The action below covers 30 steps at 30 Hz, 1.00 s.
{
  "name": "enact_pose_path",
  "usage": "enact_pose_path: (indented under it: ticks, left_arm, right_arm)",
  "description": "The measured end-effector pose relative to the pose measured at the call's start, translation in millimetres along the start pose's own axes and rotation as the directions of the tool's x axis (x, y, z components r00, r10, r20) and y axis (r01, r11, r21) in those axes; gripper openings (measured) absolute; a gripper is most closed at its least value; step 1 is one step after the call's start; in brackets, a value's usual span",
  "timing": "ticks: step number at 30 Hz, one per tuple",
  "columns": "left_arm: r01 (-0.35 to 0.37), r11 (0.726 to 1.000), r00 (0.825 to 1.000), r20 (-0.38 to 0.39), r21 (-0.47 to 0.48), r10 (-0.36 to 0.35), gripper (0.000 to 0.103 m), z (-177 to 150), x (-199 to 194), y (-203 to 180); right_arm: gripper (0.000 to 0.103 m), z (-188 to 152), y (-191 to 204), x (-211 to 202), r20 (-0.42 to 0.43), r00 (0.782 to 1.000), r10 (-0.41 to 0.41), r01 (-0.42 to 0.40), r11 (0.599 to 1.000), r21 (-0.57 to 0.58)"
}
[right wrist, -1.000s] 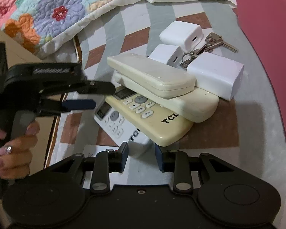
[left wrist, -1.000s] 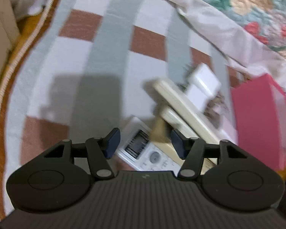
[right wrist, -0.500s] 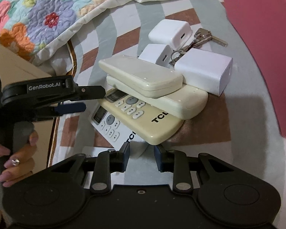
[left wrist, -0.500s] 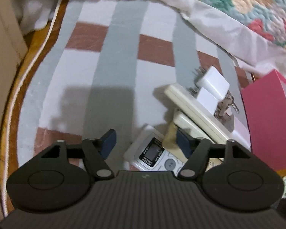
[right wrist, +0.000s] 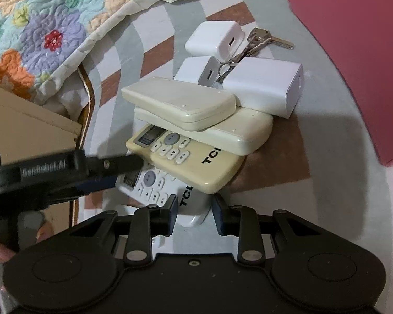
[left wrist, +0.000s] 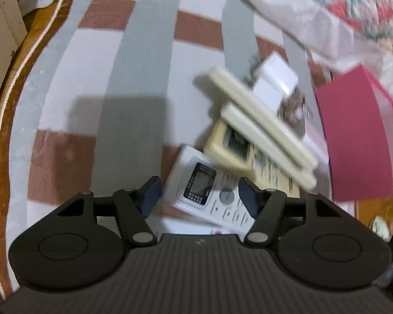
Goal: Organize rigid objects
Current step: 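Reach the left gripper to the white TCL remote and grasp it, then carry the white remote into the pink box and open the left gripper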
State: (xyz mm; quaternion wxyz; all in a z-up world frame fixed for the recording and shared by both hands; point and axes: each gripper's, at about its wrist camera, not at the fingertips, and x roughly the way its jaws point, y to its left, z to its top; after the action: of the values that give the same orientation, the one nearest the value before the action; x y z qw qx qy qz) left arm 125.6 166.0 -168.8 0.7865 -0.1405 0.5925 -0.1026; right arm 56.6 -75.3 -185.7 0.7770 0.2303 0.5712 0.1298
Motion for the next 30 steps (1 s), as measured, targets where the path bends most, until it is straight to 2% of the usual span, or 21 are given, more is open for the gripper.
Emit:
enact_pose_path:
  ticks: [5,10,15,18,24,30]
  left_arm:
    - [-0.072,0.994,0.997,-0.008,0.077,0.073,0.059,-7.9,5.1,-10.7]
    - [-0.077,0.995,0.997,0.004,0.069,0.077,0.06,-7.7,3.9,-11.4]
    - [-0.117,0.991,0.993,0.004,0.067,0.117,0.06,-13.2,-0.9,-22.7]
    - [-0.139,0.985,0.99,0.002,0.103,0.139,0.06,-22.1,-9.9,-34.6]
    - [-0.134,0.989,0.99,0.042,0.066,0.132,0.06,-41.6,-36.6,-44.9]
    - [-0.051,0.998,0.998,0.043,-0.036,0.052,0.059,-46.5,-69.4,-48.7]
  right_arm:
    - [0.032,-0.4,0.0,-1.7,-0.013,1.0,-0.009,0.008,0.999,-0.051]
    - [0.034,-1.2,-2.4,-2.0,-0.025,1.0,-0.016,0.016,0.999,-0.028]
    - [0.036,-1.5,6.8,-1.3,-0.033,0.999,-0.04,0.037,0.996,-0.087]
    - [0.036,-2.8,7.3,-7.3,-0.06,0.997,-0.046,0.039,0.993,-0.114]
    - [0.039,-7.5,24.5,-32.4,-0.043,0.996,-0.078,0.065,0.968,-0.243]
    - [0.039,3.2,48.0,-73.9,-0.005,0.995,-0.097,0.086,0.906,-0.415]
